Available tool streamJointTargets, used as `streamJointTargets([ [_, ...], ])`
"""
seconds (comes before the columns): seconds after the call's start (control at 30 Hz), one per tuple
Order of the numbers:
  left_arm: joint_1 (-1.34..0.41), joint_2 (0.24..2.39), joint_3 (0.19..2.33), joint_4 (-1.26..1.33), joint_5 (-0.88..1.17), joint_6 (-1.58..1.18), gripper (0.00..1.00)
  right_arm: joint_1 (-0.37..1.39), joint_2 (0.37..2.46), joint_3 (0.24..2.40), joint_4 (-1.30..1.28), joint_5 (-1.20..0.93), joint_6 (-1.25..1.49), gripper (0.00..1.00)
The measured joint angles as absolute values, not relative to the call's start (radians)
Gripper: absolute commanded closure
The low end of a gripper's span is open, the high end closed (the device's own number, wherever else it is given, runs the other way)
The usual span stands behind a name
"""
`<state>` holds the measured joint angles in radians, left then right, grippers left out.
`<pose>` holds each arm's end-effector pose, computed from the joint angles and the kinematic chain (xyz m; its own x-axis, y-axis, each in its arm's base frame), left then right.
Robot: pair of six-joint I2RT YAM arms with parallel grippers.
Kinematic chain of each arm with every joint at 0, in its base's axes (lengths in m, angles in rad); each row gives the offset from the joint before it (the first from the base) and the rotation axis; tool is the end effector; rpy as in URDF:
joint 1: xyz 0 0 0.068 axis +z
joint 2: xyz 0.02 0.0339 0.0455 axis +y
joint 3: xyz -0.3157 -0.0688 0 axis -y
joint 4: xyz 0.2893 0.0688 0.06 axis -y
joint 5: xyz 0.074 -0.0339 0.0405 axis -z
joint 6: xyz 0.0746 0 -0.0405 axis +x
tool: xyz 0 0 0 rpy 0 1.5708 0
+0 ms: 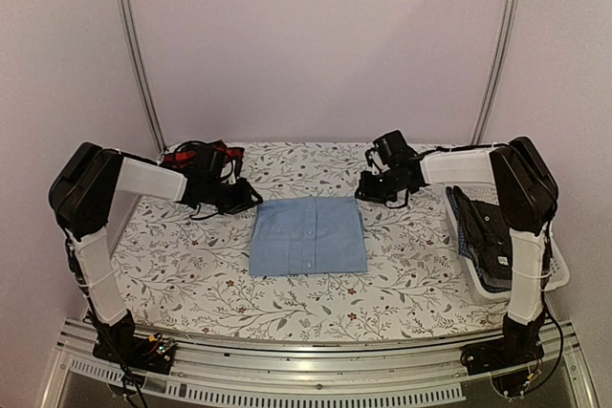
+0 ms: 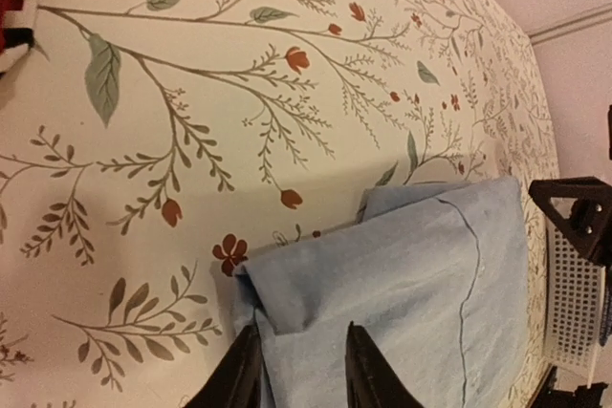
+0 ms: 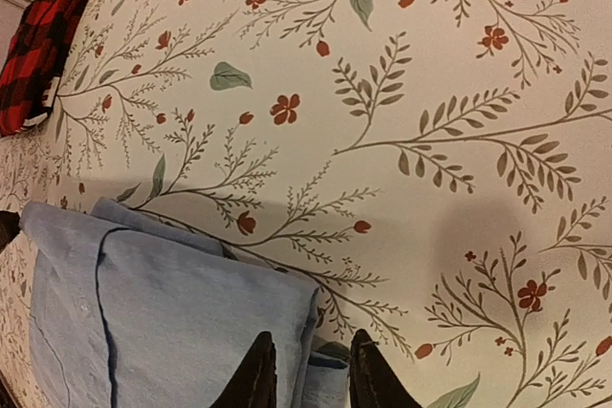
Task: Fold and stack the long sleeve shirts
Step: Fold the 2/3-rectangle-folded shirt at the center of the board, then smooth out the square-folded shirt at the center of the board.
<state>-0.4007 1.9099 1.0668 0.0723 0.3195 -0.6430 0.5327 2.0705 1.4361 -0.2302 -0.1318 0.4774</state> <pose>0.4201 -0.2034 0.1342 -0.8599 -0.2540 -0.4429 0.0778 0.7922 -0.6053 0.4566 0.2806 0.1549 -0.8472 0.0293 -0.5304 -0.2113 0.8976 0.3870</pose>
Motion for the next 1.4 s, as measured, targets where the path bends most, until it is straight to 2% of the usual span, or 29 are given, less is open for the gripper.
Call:
streamJointTargets([
  [0.07,-0.387,1.910,1.081,0.048,0.299,-0.638,0.49,0.523,2.083,1.452,-0.243,-0.125,0.466,0.54],
  [0.1,-0.382,1.909,1.087,0.041,0.292,-0.630,0.47,0.520,2.084,1.457,-0.252,-0.118,0.454,0.49],
  [0.23,-0.375,1.879,1.095,-0.016,0.258,-0.614,0.46,0.519,2.080,1.497,-0.299,-0.077,0.429,0.46],
  [0.37,-0.389,1.786,1.084,-0.059,0.246,-0.612,0.53,0.551,2.031,1.502,-0.343,-0.041,0.415,0.55],
  [0.53,-0.454,1.701,1.071,-0.066,0.262,-0.627,0.75,0.639,1.972,1.509,-0.341,-0.048,0.405,0.71],
  [0.63,-0.493,1.717,1.073,-0.064,0.290,-0.641,0.82,0.683,1.982,1.525,-0.328,-0.085,0.405,0.74],
  [0.77,-0.516,1.820,1.122,-0.069,0.324,-0.648,0.86,0.709,2.053,1.571,-0.308,-0.144,0.406,0.74],
  [1.0,-0.500,2.037,1.289,-0.086,0.329,-0.636,0.88,0.673,2.220,1.676,-0.303,-0.207,0.406,0.74],
  [1.17,-0.470,2.112,1.356,-0.107,0.327,-0.627,0.89,0.624,2.293,1.696,-0.299,-0.264,0.409,0.74],
  [1.4,-0.434,2.179,1.397,-0.123,0.329,-0.614,0.88,0.553,2.314,1.696,-0.275,-0.335,0.429,0.67],
])
